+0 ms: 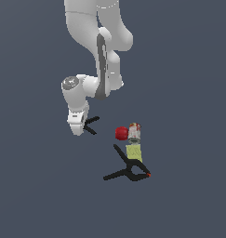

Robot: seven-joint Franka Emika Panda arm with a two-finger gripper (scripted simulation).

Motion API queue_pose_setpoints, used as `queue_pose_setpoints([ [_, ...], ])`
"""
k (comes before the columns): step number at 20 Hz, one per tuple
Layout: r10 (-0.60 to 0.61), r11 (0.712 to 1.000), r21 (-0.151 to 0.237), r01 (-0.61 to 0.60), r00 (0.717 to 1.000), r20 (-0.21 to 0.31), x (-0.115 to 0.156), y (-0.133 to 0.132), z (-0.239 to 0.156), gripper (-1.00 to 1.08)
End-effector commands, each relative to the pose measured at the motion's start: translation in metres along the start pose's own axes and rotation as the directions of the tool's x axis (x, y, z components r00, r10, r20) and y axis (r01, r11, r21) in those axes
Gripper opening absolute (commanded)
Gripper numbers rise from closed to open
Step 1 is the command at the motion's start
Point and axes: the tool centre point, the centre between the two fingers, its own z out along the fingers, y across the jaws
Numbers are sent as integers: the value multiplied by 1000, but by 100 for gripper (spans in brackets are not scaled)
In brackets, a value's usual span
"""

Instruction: Pick up a designated object from a clutter of objects.

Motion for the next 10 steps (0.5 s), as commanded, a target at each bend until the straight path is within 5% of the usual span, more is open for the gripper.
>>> queue_pose_setpoints([
  [1,0,1000,-2,0,1000,1,-3,1,-13,-100],
  [10,-2,1000,-2,2,1000,-1,-18,2,-81,-100],
])
